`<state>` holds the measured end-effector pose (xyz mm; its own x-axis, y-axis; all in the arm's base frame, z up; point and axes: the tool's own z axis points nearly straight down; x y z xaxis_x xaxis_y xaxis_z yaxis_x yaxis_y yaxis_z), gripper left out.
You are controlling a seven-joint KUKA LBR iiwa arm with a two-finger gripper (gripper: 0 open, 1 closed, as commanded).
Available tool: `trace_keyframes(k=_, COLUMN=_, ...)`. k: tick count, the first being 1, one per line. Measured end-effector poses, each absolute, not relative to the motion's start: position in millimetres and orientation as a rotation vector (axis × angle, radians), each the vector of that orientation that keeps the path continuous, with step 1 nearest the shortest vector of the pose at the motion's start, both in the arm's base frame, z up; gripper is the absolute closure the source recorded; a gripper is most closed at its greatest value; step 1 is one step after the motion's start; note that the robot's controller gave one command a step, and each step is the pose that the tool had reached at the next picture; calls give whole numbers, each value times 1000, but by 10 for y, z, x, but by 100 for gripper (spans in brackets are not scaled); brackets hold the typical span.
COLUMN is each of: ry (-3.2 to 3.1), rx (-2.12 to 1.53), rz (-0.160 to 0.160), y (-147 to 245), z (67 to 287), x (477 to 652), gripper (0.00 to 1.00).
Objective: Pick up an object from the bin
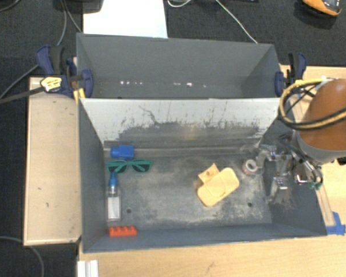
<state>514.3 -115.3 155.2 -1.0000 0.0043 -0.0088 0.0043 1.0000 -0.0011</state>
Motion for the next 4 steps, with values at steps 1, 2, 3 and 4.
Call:
trace_keyframes(k=1, ry=3122, rx=-271, rz=-2, y=-1123, z=1625, x=5267, gripper=0)
trace_keyframes(k=2, ry=3126, rx=-49, rz=-3, y=-1221, z=801, x=5113, gripper=0)
trace_keyframes(k=3, ry=3102, rx=-413, rz=-4, y=-1057, z=770, x=5328, gripper=0)
trace_keyframes(k=4, ry=3115, rx=-232, rz=0, y=-509, z=792, x=5384, gripper=0)
